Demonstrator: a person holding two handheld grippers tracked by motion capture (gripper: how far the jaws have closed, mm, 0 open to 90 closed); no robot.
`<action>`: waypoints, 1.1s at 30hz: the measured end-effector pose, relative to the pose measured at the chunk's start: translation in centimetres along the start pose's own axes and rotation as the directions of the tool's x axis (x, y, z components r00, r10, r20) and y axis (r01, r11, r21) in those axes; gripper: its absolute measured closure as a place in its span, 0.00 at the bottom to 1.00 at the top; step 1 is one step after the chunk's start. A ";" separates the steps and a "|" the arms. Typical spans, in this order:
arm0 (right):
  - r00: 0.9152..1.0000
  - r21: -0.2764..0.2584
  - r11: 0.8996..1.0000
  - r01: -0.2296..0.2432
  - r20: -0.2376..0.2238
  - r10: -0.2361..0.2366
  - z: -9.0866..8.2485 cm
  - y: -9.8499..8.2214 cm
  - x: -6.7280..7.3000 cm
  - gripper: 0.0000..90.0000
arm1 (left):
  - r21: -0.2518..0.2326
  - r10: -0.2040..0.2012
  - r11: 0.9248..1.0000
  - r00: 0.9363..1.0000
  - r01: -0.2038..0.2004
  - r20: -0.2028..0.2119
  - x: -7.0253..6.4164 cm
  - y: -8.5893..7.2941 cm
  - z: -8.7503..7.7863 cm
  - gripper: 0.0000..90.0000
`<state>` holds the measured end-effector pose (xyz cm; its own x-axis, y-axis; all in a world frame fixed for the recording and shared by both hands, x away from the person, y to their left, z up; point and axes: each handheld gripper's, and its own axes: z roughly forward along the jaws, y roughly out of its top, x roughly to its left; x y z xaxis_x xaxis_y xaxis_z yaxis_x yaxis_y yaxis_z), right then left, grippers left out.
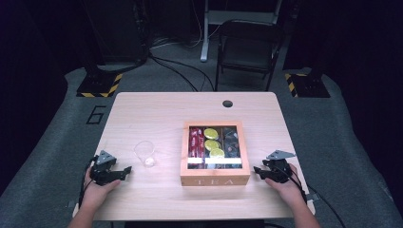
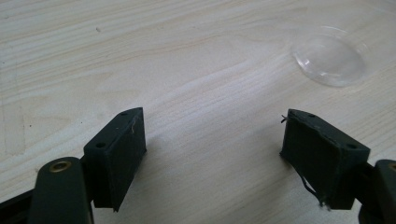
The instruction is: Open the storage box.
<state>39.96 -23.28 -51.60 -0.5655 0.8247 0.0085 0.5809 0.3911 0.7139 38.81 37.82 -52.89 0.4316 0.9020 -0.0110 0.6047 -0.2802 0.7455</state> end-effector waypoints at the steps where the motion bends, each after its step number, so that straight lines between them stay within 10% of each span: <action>1: 1.000 -0.016 1.000 -0.002 -0.006 0.002 -0.2 0.1 0.0 0.53 | -0.001 0.000 1.000 1.000 0.000 -0.006 0.0 0.0 0.0 0.25; 13: 0.997 -0.122 0.992 0.006 -0.073 -0.015 -5.3 4.0 3.0 0.63 | 0.000 -0.007 1.000 1.000 0.007 -0.017 -0.1 0.0 -0.1 0.27; 22: 0.985 -0.120 0.988 0.098 -0.128 -0.113 -7.0 2.2 5.4 0.74 | -0.002 -0.008 1.000 1.000 0.008 -0.018 0.0 0.0 0.0 0.27; 33: 0.977 -0.117 0.989 0.088 -0.185 -0.108 -6.3 0.4 5.5 0.80 | 0.006 -0.009 1.000 1.000 0.009 -0.010 0.0 0.0 -0.1 0.28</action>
<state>33.42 -21.20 -46.92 -0.7235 0.6877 0.0602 0.4565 0.4113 0.7889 38.77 37.86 -52.78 0.4193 0.9078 -0.0109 0.6123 -0.2739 0.7417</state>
